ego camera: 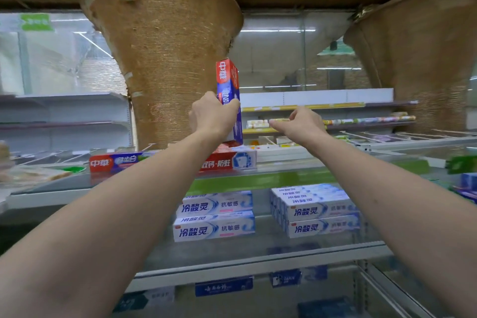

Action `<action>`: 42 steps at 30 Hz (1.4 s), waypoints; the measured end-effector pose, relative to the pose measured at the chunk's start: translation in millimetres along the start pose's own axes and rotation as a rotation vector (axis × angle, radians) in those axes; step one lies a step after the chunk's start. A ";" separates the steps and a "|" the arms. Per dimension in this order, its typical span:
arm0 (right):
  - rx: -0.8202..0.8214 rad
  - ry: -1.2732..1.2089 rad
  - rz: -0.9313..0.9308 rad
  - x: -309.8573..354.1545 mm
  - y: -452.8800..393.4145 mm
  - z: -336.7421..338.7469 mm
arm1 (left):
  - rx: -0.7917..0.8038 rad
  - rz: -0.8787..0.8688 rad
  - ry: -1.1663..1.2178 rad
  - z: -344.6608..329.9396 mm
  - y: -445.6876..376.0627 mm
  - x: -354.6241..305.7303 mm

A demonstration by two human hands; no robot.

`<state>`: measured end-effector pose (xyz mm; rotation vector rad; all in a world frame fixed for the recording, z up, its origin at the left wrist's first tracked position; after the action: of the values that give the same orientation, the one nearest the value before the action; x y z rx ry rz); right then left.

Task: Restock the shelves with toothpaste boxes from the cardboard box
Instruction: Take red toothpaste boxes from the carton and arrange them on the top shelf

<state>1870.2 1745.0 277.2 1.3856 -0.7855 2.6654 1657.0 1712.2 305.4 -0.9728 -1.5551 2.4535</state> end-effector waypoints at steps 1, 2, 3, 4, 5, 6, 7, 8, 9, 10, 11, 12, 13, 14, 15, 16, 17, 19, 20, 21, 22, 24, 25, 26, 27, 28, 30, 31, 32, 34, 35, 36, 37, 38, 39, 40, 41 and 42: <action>0.002 0.007 0.000 -6.4 -6.9 3.7 | 0.002 -0.001 0.008 -10.7 -0.5 -4.7; 0.007 0.015 0.004 -12.3 -13.1 7.6 | 0.003 0.001 0.017 -21.1 -1.2 -9.2; 0.014 0.024 0.006 -17.9 -19.3 11.4 | 0.005 0.007 0.026 -31.2 -1.8 -14.0; 0.024 0.030 0.008 -23.7 -26.0 14.7 | 0.008 0.014 0.031 -41.3 -2.2 -18.9; 0.035 0.031 0.011 -29.1 -32.6 18.0 | 0.014 0.020 0.032 -50.9 -2.7 -24.0; 0.046 0.035 0.015 -34.0 -39.0 21.1 | 0.019 0.027 0.030 -60.9 -3.3 -28.6; 0.056 0.039 0.021 -38.7 -46.0 24.1 | 0.025 0.034 0.027 -70.6 -3.7 -33.6; 0.063 0.044 0.026 -43.1 -52.6 27.4 | 0.030 0.041 0.022 -80.2 -4.0 -38.3; 0.072 0.046 0.030 -47.4 -59.6 30.5 | 0.036 0.049 0.014 -89.2 -4.4 -42.4; 0.079 0.045 0.034 -51.4 -65.8 33.9 | 0.042 0.059 0.005 -98.0 -4.7 -45.6; 0.083 0.041 0.037 -55.2 -72.1 37.4 | 0.052 0.073 -0.003 -106.6 -5.0 -48.3; 0.083 0.033 0.044 -58.8 -78.4 41.4 | 0.065 0.086 -0.013 -114.8 -5.2 -50.7; 0.082 0.027 0.050 -62.6 -84.5 45.2 | 0.083 0.097 -0.028 -122.3 -4.9 -53.7; 0.082 0.022 0.057 -66.7 -90.2 48.9 | 0.107 0.106 -0.052 -130.2 -4.3 -56.1; 0.086 0.019 0.062 -71.0 -95.5 52.3 | 0.133 0.116 -0.079 -137.6 -3.3 -58.6; 0.093 0.015 0.068 -75.4 -100.8 55.2 | 0.162 0.126 -0.107 -145.6 -2.0 -60.3; 0.098 0.010 0.073 -79.6 -105.9 57.7 | 0.188 0.135 -0.130 -152.7 0.0 -62.1; 0.102 0.003 0.078 -87.9 -115.9 62.1 | 0.227 0.162 -0.164 -167.3 3.7 -64.0; 0.104 -0.001 0.078 -91.9 -120.9 63.6 | 0.251 0.180 -0.174 -174.4 5.5 -64.3; 0.108 -0.001 0.080 -95.4 -125.7 64.3 | 0.280 0.204 -0.174 -180.7 7.5 -64.3; 0.111 0.002 0.085 -98.3 -129.9 64.7 | 0.312 0.228 -0.166 -185.7 9.4 -64.2; 0.127 0.010 0.093 -103.3 -135.8 64.2 | 0.382 0.267 -0.151 -194.1 13.2 -63.9; 0.139 0.011 0.096 -105.2 -138.0 63.3 | 0.410 0.279 -0.144 -197.6 14.3 -62.8; 0.148 0.013 0.102 -106.7 -139.9 62.6 | 0.431 0.288 -0.135 -200.8 15.3 -62.1; 0.154 0.013 0.108 -108.0 -141.6 61.7 | 0.443 0.298 -0.115 -203.8 16.2 -62.1; 0.157 0.013 0.111 -109.2 -143.4 60.5 | 0.452 0.305 -0.096 -206.9 16.1 -62.1; 0.162 0.013 0.111 -111.0 -146.4 57.7 | 0.486 0.344 -0.049 -210.9 16.5 -64.0; 0.164 0.013 0.111 -111.4 -147.5 56.4 | 0.519 0.357 -0.028 -212.9 16.0 -64.8; 0.165 0.014 0.110 -111.9 -149.2 54.6 | 0.561 0.341 -0.031 -214.9 13.2 -63.9; 0.164 0.017 0.109 -112.0 -153.9 51.0 | 0.646 0.242 -0.113 -216.5 5.6 -59.3; 0.161 0.019 0.107 -112.0 -156.6 49.5 | 0.689 0.180 -0.168 -216.4 1.5 -57.2; 0.154 0.019 0.107 -111.8 -159.0 47.9 | 0.731 0.114 -0.226 -216.1 -2.7 -55.5; 0.147 0.023 0.105 -111.7 -160.7 46.4 | 0.775 0.049 -0.281 -216.3 -5.5 -55.9; 0.140 0.029 0.106 -111.7 -162.2 44.4 | 0.833 -0.009 -0.332 -217.3 -6.7 -57.1; 0.135 0.036 0.106 -111.7 -163.4 42.6 | 0.905 -0.064 -0.385 -219.5 -6.9 -58.6; 0.130 0.043 0.107 -111.7 -165.0 40.6 | 0.971 -0.112 -0.431 -222.8 -7.6 -58.8; 0.127 0.051 0.105 -111.7 -166.7 39.0 | 1.009 -0.152 -0.467 -226.7 -9.0 -57.6; 0.124 0.058 0.105 -111.7 -168.7 37.7 | 1.013 -0.181 -0.484 -228.9 -10.5 -56.4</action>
<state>2009.2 1896.7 279.0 1.3197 -0.7187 2.8657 1824.5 1875.8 275.6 -0.0623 -0.2307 2.8560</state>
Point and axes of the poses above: each hand's wrist, its own y-axis away from the middle knuckle, its own z-axis out of the back of the hand, x = y × z, the point moved 4 cm from there along -y, towards the middle knuckle, and after that the axes turned 12 degrees about -z, right-handed, at the moved point
